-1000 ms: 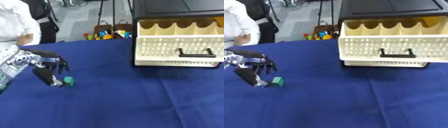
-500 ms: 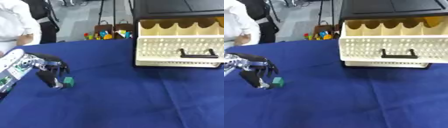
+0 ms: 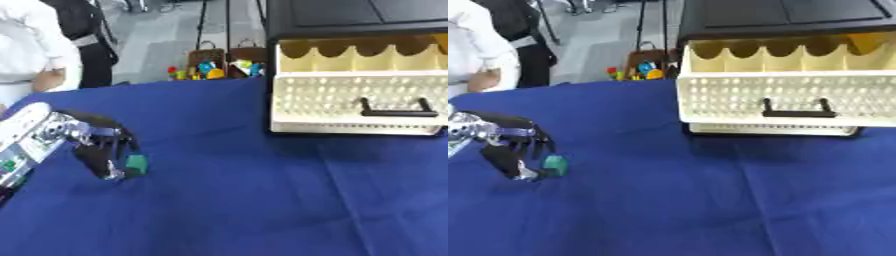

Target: Pick up objects from table and place into drawer.

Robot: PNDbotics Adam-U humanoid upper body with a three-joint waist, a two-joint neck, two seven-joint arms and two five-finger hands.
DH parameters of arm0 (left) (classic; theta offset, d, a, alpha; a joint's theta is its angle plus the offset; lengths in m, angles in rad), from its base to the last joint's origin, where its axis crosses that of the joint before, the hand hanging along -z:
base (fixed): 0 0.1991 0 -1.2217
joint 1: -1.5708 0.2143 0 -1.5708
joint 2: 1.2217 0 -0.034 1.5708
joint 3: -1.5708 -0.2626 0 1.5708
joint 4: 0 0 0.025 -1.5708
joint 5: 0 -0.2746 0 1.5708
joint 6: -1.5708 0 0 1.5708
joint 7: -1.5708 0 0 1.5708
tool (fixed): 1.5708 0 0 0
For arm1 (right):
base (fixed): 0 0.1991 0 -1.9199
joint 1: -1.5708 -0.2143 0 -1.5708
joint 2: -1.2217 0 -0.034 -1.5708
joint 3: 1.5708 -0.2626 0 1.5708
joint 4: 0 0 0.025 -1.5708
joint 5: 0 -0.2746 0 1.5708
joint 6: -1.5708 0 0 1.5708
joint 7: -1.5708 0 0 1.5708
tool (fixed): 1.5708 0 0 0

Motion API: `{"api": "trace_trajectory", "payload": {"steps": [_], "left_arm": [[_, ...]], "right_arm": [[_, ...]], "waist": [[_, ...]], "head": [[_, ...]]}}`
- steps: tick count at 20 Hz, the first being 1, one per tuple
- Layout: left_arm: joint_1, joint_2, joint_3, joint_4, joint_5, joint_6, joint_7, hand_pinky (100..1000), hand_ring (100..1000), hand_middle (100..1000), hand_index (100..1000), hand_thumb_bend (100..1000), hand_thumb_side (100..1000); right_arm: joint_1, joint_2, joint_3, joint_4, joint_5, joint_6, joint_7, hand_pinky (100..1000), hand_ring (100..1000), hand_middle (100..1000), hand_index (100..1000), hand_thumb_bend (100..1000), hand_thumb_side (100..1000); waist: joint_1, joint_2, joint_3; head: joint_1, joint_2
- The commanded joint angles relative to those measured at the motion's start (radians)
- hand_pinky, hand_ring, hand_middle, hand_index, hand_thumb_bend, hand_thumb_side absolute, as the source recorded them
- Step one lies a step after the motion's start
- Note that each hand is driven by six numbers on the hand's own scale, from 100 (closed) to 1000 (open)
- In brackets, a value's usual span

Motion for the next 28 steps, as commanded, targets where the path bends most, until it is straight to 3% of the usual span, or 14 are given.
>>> {"api": "trace_trajectory", "payload": {"steps": [1, 20, 28], "left_arm": [[-0.022, 0.017, 0.011, -0.001, -0.010, -0.003, -0.001, 495, 533, 592, 880, 302, 448], [-0.034, -0.008, 0.002, 0.057, -0.045, -0.014, -0.001, 498, 534, 591, 871, 301, 453], [-0.039, -0.015, 0.006, 0.064, -0.050, -0.017, -0.001, 485, 523, 576, 836, 259, 465]], "right_arm": [[-0.010, -0.016, -0.013, -0.015, 0.005, -0.007, -0.005, 356, 488, 443, 747, 144, 734], [-0.006, -0.008, -0.028, -0.015, 0.005, -0.016, -0.005, 353, 487, 443, 743, 141, 726], [-0.004, -0.004, -0.035, -0.015, 0.001, -0.020, -0.005, 352, 486, 442, 741, 140, 719]], "waist": [[-0.003, -0.015, -0.001], [-0.002, -0.005, -0.009], [-0.003, -0.002, -0.010]], "head": [[0.004, -0.013], [0.007, -0.021], [0.008, -0.022]]}}
